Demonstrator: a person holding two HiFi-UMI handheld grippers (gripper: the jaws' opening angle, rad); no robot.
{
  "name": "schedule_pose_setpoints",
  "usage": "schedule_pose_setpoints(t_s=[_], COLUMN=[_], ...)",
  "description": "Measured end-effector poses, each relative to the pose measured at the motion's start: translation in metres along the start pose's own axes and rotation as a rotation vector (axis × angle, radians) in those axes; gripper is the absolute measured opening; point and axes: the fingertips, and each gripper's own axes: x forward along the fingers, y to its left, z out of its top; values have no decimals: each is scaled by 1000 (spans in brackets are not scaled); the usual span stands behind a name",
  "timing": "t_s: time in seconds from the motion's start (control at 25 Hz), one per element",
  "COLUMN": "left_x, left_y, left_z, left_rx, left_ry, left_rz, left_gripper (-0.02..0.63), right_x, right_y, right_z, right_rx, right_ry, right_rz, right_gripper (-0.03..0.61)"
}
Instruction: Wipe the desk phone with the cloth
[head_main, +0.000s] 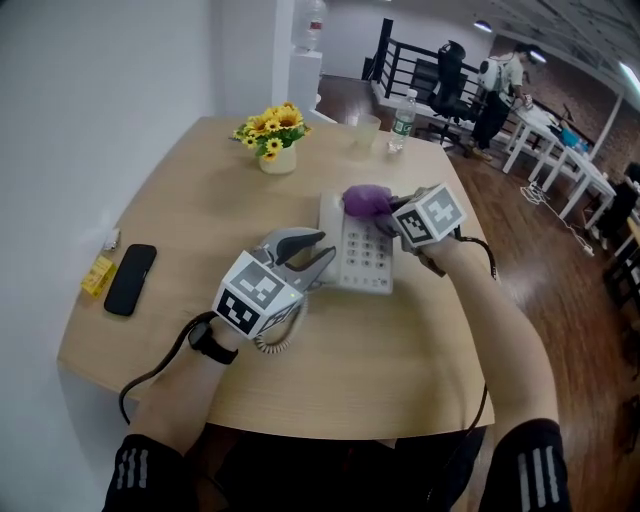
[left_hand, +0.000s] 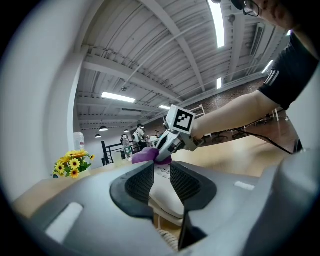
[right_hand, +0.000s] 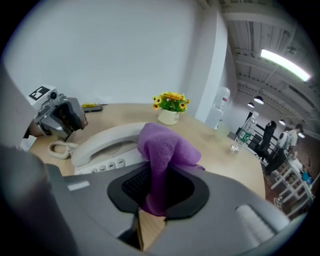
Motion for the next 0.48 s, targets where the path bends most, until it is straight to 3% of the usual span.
schedule_pose_setpoints(t_s=[0.48], left_x=[-3], left_y=[4], left_z=[0], left_rx=[-11], left_ry=[-3], left_rz=[13], left_gripper=[94], right_x=[-53], right_y=[119], right_z=[-63], right_rx=[-161], right_ry=[-43], right_rz=[143], right_gripper=[75])
